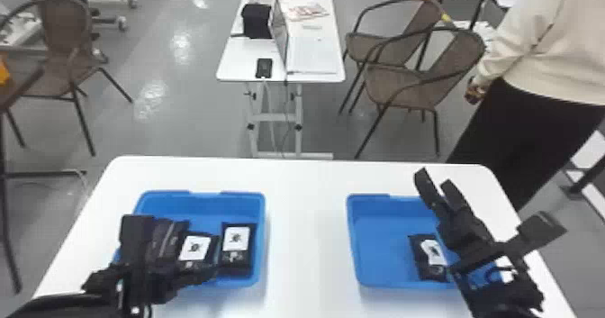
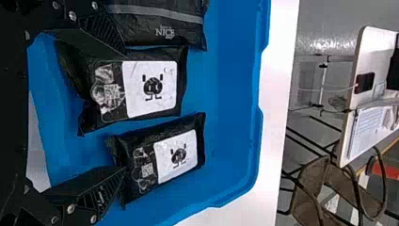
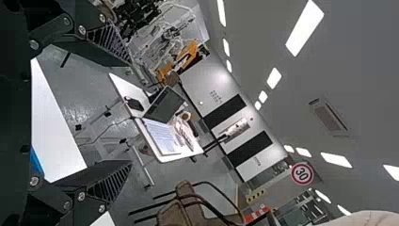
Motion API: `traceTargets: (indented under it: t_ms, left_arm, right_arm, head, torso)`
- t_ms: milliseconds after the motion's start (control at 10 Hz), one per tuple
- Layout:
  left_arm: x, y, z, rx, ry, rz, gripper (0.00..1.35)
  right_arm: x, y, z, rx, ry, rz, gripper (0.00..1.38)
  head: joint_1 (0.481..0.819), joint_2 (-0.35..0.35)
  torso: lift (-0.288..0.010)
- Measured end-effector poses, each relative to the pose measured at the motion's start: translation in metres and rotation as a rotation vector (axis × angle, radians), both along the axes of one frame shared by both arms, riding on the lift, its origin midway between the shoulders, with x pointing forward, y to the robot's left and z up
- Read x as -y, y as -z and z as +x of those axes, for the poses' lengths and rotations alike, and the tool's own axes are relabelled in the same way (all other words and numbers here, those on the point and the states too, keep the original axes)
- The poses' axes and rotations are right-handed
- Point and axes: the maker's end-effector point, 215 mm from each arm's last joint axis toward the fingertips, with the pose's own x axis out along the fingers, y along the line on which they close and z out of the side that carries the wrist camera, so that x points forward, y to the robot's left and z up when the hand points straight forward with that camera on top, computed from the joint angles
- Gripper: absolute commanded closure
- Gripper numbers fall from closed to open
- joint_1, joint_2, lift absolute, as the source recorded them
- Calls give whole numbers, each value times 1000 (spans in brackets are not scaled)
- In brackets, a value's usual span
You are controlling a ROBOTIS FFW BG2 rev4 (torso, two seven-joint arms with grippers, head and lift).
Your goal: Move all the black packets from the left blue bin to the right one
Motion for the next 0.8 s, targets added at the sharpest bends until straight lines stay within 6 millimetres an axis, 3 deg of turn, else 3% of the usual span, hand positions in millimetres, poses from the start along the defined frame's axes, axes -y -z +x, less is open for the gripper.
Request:
traceTargets:
  t_ms: [200,400,600,700,800]
  left_arm:
    - [-6,4,5,-8,8,46,225]
    - [-6,11,11,-20,17,46,440]
    - [-5,21,14,-43,38,68,556]
    - [-6,22,16,-48,41,77,754]
    - [-5,21,19,-41,45,79,831]
  right_arm:
    - [1,1,-1,-1,2,8,305]
    - [1,0,-2,0,2,12,305]
    - [1,-1,-1,3,2,14,305]
    - [1,-1,-1,3,3,16,305]
    - [1,-1,-2,3,3,19,305]
  head:
    - [695,-37]
    - [695,-36]
    - [695,-38]
    - [695,-38]
    - [695,-38]
  torso:
    - [0]
    - [0]
    - [0]
    - [0]
    - [0]
